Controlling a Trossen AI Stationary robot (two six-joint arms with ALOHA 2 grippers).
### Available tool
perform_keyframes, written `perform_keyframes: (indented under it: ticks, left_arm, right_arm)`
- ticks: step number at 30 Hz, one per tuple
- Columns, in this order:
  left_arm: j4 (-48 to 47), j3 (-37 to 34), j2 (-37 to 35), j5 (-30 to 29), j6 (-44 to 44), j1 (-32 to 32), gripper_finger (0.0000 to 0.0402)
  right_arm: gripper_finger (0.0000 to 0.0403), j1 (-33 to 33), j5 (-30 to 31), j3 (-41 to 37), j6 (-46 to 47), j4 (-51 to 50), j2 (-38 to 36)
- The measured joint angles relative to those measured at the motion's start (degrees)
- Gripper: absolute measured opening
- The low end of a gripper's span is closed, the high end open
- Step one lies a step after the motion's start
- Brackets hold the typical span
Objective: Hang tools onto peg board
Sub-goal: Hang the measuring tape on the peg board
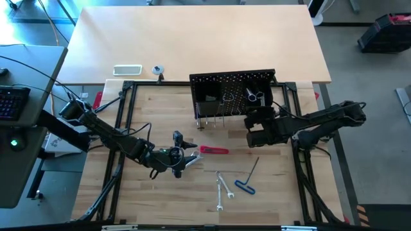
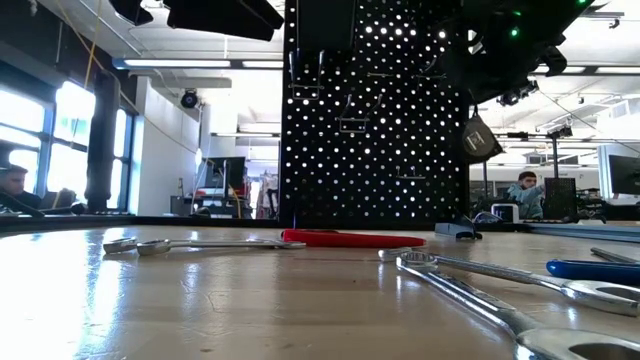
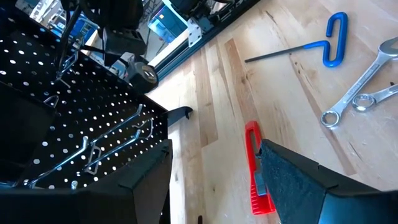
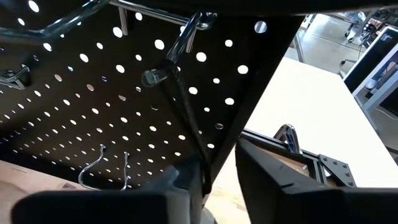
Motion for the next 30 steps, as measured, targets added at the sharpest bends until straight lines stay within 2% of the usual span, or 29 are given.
perform_keyframes:
  ticks: [16, 30]
  left_arm:
    - [0.0, 0.0, 0.0, 0.0, -0.4, 0.0, 0.0232]
    - [-3.3, 0.0, 0.0, 0.0, -3.0, 0.0, 0.0232]
  right_arm:
    - [0.0191, 2.1, -0.3, 0.0, 0.5, -1.7, 0.0]
    - [0.0200, 4.6, -1.0, 0.0, 1.4, -4.5, 0.0]
